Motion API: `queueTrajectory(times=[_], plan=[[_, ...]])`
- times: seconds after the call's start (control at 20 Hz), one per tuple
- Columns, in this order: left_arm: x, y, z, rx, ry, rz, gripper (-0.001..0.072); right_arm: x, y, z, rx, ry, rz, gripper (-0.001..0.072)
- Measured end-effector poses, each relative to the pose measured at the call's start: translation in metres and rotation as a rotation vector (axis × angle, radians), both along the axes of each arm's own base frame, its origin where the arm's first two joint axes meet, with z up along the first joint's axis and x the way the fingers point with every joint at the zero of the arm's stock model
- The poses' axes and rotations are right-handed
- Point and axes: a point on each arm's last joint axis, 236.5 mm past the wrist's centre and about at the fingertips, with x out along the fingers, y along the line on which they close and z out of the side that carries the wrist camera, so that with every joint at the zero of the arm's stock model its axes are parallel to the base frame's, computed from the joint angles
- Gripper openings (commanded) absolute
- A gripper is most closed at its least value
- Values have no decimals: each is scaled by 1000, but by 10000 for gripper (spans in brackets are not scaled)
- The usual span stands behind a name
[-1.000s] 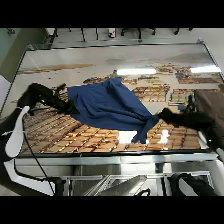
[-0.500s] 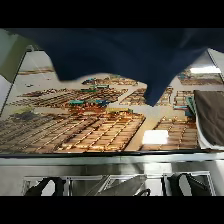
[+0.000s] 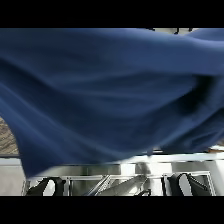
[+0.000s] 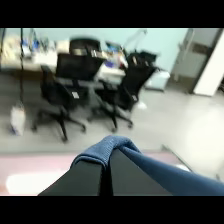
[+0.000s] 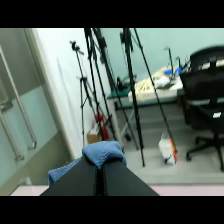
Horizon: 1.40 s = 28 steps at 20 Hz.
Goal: Fold the shirts.
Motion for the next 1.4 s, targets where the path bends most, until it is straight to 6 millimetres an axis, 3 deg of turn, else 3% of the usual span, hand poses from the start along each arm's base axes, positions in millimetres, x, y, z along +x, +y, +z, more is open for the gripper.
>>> queueTrajectory(times=[0.1, 0.2, 0.25, 0.4, 0.5, 0.6, 0.7, 0.8, 1.0, 1.15, 1.4], plan=[[53, -2, -57, -34, 172, -80, 10, 37, -11, -42, 68, 111, 56, 14], [109, -8, -133, -30, 370, -129, 10, 88, -18, -105, 161, 243, 115, 15], [134, -11, -173, -23, 460, -138, 10, 115, -19, -146, 212, 320, 130, 15], [204, -8, -317, -15, 748, -115, 10, 199, -25, -296, 358, 546, 67, 15], [235, 4, -407, -29, 911, -87, 10, 237, -28, -388, 411, 675, -11, 15], [253, 16, -484, -46, 1053, -71, 10, 264, -26, -464, 426, 793, -57, 16], [271, 23, -534, -71, 1127, -67, 10, 288, -23, -511, 422, 865, -73, 15], [289, 27, -560, -89, 1149, -67, 10, 313, -22, -536, 413, 890, -78, 15], [318, 28, -575, -90, 1137, -85, 10, 349, -35, -552, 352, 887, -54, 15], [316, 20, -578, -75, 1179, -126, 10, 348, -50, -565, 293, 932, -20, 15], [294, 18, -587, 17, 1288, -121, 10, 319, -70, -594, 144, 1064, 33, 15]])
